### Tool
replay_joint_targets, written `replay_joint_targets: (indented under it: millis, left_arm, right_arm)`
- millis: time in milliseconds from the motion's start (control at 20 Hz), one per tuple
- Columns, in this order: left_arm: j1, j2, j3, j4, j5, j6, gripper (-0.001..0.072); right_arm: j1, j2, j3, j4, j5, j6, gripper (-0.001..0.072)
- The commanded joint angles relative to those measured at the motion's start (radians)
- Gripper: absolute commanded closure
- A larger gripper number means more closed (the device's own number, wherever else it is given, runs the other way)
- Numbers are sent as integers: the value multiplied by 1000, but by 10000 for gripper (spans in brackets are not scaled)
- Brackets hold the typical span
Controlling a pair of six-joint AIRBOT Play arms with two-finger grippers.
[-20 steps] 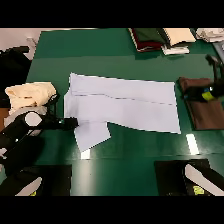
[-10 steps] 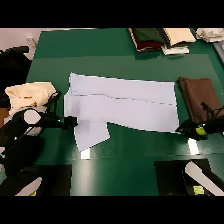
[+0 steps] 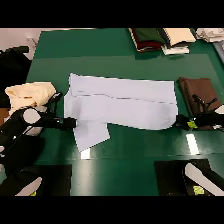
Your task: Fold the shirts.
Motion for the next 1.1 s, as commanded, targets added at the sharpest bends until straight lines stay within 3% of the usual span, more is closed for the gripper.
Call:
replay_joint_targets:
  millis: [0,200,450,600,750,850,1050]
  left_arm:
    - [0,2,5,18,-32,-5,686]
    - [0,95,8,39,-101,-21,687]
    - [-3,338,13,42,-375,-81,687]
    - [-3,409,95,56,-451,-84,688]
    - [-2,341,185,152,-420,-80,687]
    - [0,258,217,198,-348,-37,687]
    - [0,29,311,310,-194,-30,686]
  right_arm:
    - [18,49,13,-15,-15,2,701]
    - [-14,156,13,-48,40,1,701]
    - [-34,339,13,-81,194,3,703]
    - [-34,412,14,-94,243,29,704]
    - [-19,390,61,-90,237,44,704]
    - [37,307,147,-92,210,55,704]
    - [172,90,338,-92,103,108,705]
